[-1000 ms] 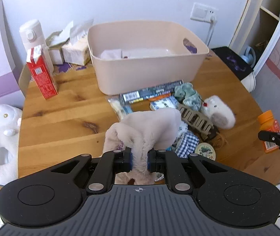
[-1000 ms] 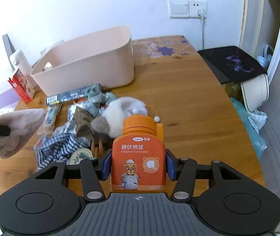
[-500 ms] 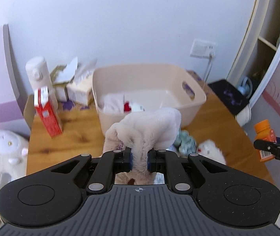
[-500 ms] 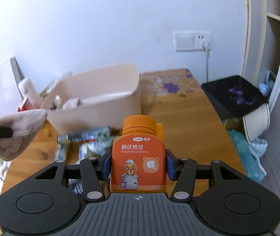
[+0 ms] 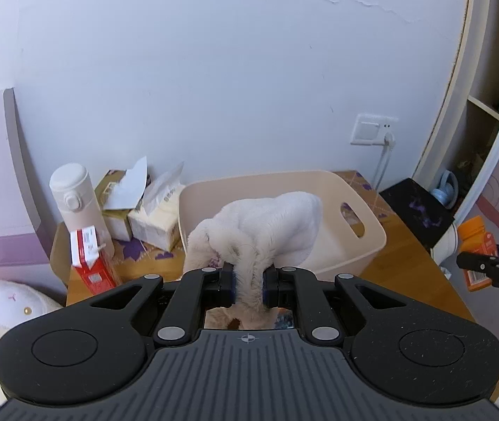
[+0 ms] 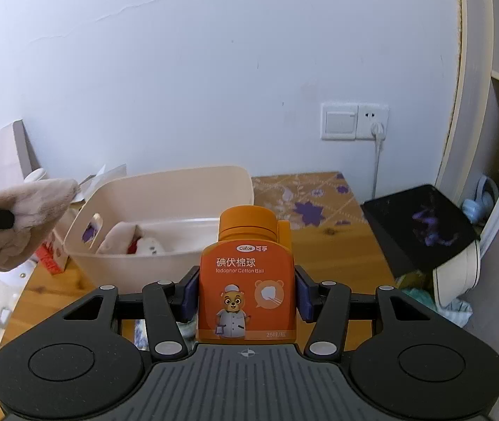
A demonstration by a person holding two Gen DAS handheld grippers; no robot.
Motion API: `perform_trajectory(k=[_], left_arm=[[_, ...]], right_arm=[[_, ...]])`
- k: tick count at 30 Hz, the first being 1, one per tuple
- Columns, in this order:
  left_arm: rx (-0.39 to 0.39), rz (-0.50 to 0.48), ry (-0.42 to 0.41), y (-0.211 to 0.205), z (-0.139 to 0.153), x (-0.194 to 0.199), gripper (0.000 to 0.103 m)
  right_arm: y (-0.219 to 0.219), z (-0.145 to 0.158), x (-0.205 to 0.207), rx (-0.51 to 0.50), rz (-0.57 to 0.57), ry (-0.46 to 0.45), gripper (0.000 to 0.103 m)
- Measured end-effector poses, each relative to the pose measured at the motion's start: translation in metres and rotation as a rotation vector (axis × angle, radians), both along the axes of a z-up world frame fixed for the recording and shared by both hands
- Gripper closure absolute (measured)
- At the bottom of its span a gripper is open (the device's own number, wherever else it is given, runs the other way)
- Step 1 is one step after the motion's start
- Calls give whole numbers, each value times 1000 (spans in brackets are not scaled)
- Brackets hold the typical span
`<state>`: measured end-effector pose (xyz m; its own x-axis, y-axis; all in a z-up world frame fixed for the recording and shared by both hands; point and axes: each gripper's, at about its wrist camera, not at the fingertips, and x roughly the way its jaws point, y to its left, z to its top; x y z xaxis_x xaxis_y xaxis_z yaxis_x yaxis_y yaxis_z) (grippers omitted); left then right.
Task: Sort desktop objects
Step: 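Lift the beige cloth and orange bottle and carry both over the beige basket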
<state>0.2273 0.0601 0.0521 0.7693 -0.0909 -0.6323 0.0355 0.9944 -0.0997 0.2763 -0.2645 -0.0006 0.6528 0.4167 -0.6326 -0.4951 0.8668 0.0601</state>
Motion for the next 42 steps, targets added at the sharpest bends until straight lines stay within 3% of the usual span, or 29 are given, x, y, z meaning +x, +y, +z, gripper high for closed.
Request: perform_trajectory(k=[8, 19, 28, 42], left_arm=[[6, -13, -31, -3, -4, 31, 91], [24, -69, 22, -28, -32, 88, 91], [44, -57, 74, -32, -63, 122, 91], [61, -54, 220, -37, -112, 153, 90]], right_arm=[[23, 14, 30, -7, -1, -49, 53], [69, 16, 74, -20, 39, -48, 53], [119, -16, 115, -76, 80, 1, 53], [174, -67, 139, -247, 149, 95, 53]])
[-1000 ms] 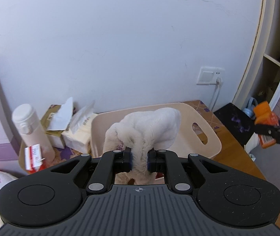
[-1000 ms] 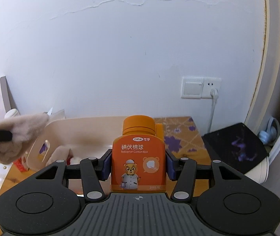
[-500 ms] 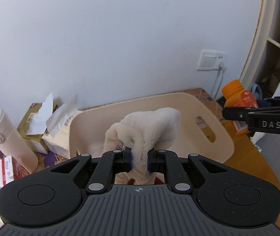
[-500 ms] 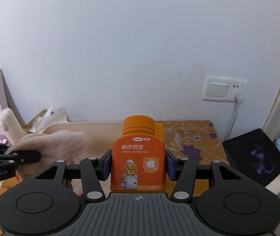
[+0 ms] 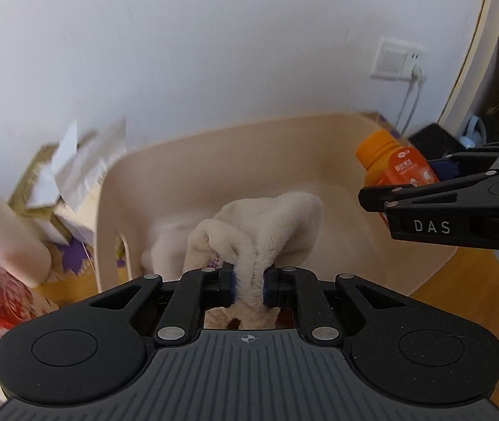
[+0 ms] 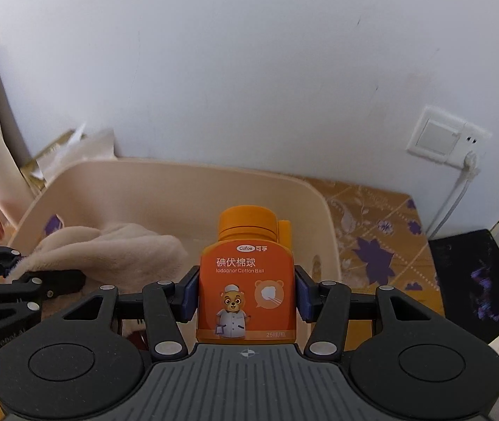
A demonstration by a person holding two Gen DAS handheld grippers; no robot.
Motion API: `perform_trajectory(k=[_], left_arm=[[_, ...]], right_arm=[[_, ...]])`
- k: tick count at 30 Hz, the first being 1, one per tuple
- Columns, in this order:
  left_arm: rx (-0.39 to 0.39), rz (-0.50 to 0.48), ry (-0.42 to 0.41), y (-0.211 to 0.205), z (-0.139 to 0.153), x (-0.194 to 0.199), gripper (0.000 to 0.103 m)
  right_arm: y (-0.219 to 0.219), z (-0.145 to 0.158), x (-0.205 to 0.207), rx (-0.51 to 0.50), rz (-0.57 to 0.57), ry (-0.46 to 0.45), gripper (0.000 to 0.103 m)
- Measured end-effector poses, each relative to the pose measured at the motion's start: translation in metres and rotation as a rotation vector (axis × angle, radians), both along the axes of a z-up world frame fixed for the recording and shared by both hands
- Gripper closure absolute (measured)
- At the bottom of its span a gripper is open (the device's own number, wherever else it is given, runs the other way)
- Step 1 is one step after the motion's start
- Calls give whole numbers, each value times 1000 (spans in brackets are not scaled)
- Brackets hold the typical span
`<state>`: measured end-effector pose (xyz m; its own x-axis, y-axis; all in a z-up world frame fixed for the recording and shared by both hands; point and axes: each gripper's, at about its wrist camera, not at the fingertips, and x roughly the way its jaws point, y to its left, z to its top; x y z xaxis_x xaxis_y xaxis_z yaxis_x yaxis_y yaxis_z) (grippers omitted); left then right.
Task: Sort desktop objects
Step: 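Open both tools to drop the cloth and bottle into the basket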
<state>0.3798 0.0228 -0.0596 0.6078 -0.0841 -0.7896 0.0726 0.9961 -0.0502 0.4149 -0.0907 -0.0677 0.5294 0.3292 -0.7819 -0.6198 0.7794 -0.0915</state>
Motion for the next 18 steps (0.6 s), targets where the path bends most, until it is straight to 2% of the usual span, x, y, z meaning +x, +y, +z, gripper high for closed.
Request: perform_trajectory(k=[2, 5, 6, 7, 9, 10, 13, 18], left_arm=[[-41, 29, 54, 5, -8, 3, 89], [-79, 60, 79, 10, -12, 2, 84], [-78, 65, 81, 11, -12, 1, 76], [-79, 65, 89, 12, -12, 1, 62], [-88, 67, 106, 12, -11, 2, 44], [-90, 74, 101, 13, -9, 0, 39], [-85, 72, 82, 11, -3, -3, 30], [-69, 91, 61, 9, 8, -10, 29]], right_arm=[[3, -7, 3, -29, -12, 18, 53], [3, -14, 5, -31, -31, 53, 53], [3, -16, 5, -33, -33, 60, 53], [3, -16, 5, -35, -34, 61, 48], [2, -15, 2, -42, -29, 51, 43], [2, -14, 1, -45, -24, 46, 38], [3, -7, -2, -46, -18, 27, 27], [-4, 9, -11, -26, -9, -5, 10]])
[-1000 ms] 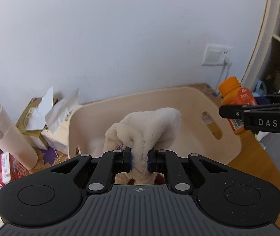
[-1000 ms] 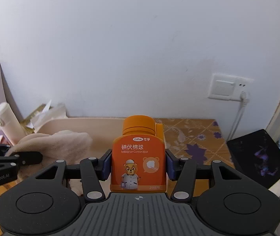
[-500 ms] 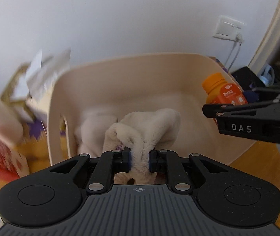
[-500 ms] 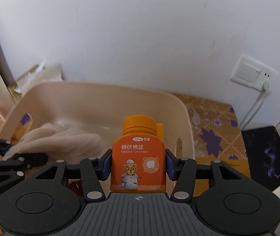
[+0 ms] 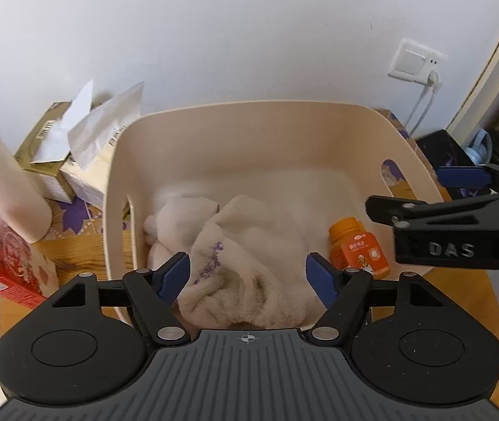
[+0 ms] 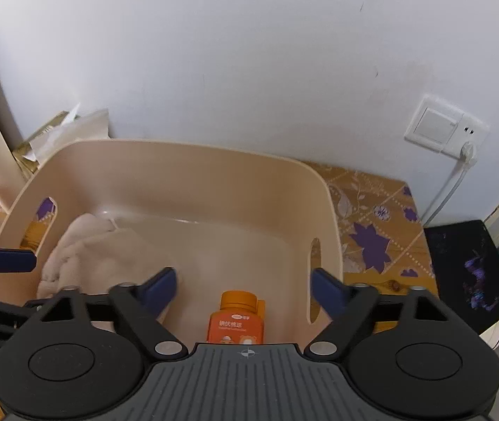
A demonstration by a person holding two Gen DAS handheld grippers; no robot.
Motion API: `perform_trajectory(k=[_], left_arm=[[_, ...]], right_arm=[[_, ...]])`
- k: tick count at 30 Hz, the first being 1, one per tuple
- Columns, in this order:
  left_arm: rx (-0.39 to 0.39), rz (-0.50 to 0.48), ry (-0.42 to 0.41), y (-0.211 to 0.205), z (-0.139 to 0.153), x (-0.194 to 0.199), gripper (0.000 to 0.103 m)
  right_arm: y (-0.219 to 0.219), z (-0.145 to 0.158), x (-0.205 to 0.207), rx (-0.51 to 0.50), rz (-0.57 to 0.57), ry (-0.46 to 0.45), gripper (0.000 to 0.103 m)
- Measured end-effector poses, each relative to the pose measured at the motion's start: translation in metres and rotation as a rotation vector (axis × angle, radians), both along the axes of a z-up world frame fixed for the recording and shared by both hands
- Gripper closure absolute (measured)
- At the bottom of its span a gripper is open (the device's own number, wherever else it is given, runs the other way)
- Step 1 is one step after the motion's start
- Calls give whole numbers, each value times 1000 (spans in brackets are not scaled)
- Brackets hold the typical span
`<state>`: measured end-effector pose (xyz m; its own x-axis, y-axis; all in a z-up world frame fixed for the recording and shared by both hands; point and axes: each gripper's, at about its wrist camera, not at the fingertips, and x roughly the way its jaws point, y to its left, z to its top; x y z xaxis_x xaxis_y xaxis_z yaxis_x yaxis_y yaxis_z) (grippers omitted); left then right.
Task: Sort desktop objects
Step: 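Open both tools to drop the cloth and bottle into the basket, then move both tools back to the remaining items on the table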
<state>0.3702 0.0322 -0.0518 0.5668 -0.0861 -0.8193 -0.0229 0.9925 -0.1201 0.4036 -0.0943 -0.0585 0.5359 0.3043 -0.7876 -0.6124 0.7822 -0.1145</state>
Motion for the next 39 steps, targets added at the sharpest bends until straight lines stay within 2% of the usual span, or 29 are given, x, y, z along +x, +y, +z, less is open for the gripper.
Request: perform_trajectory(k=[2, 4, 8, 26, 31, 39], left_arm=[[3, 14, -16, 0, 7, -7, 28], [13, 17, -42, -3, 16, -17, 28], [28, 52, -82, -7, 33, -35, 28], [89, 203, -113, -60, 67, -138, 27], [96, 220, -124, -74, 65, -170, 26], [111, 153, -94, -79, 40, -209, 26]], right_arm=[[-5, 7, -3, 10, 4, -6, 3], [-10, 15, -7, 25, 8, -16, 0], [-26, 30, -16, 52, 18, -22, 0], [-130, 59, -68, 104, 73, -29, 0], [-152, 54, -91, 95, 101, -27, 0], [-174, 27, -120, 76, 78, -13, 0]])
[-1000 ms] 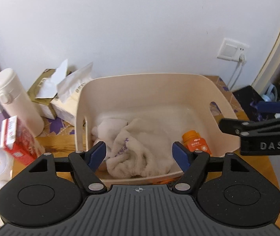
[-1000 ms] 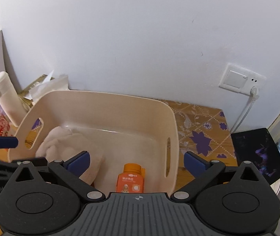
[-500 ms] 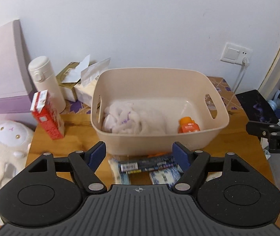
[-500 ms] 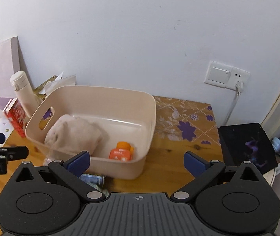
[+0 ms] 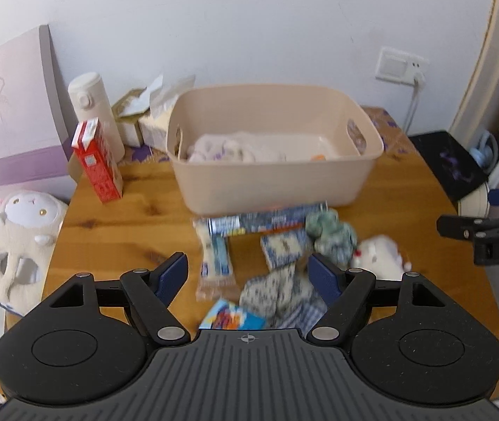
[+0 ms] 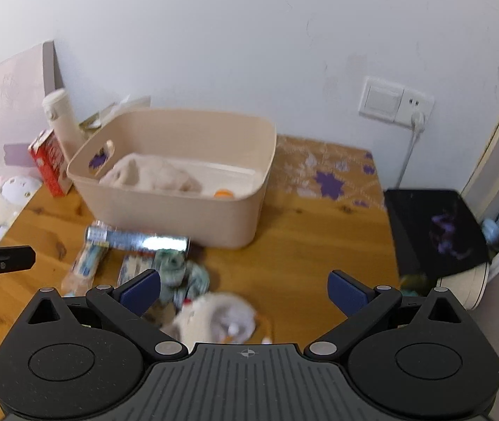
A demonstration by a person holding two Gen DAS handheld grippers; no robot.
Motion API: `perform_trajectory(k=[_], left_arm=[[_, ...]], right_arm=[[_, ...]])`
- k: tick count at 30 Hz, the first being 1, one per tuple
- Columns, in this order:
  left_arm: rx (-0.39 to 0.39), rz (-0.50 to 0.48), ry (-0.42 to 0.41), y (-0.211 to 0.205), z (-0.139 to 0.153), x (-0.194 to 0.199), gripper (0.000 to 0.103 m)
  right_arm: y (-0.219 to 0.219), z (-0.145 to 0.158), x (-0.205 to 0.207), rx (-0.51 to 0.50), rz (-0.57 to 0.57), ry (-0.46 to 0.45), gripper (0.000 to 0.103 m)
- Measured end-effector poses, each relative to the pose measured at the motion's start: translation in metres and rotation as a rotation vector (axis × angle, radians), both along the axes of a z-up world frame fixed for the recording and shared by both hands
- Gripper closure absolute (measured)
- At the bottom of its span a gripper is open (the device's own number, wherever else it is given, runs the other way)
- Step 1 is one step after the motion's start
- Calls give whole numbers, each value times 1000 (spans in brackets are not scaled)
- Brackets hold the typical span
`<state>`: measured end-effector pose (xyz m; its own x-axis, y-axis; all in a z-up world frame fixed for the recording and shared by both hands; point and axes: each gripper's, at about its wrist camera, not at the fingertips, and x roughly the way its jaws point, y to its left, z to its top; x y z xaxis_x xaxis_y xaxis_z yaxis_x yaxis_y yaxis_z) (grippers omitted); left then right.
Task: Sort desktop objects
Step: 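Move both tools back to the remaining items on the table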
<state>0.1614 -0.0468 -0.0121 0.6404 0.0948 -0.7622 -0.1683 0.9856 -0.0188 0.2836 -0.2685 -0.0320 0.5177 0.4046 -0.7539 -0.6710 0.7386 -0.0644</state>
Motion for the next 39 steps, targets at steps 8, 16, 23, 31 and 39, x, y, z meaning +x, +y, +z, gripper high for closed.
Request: perform_trajectory(k=[8, 16, 23, 31, 39], left_arm=[[-19, -30, 66, 15, -35, -31, 26], [-12, -33, 104, 44, -61, -24, 26], [-8, -62, 128, 61, -77, 3, 26], [-40, -93, 151, 72, -91, 41, 26], [-53, -129, 188, 75, -112, 81, 26]], right_arm=[[-12, -26, -16, -19, -8, 24, 0], [-12, -56, -16, -64, -49, 64, 0], [-7, -74, -8, -56, -104, 105, 0], [2, -86, 6, -1, -182, 139, 0], [16, -105, 20, -6, -233, 185, 0]])
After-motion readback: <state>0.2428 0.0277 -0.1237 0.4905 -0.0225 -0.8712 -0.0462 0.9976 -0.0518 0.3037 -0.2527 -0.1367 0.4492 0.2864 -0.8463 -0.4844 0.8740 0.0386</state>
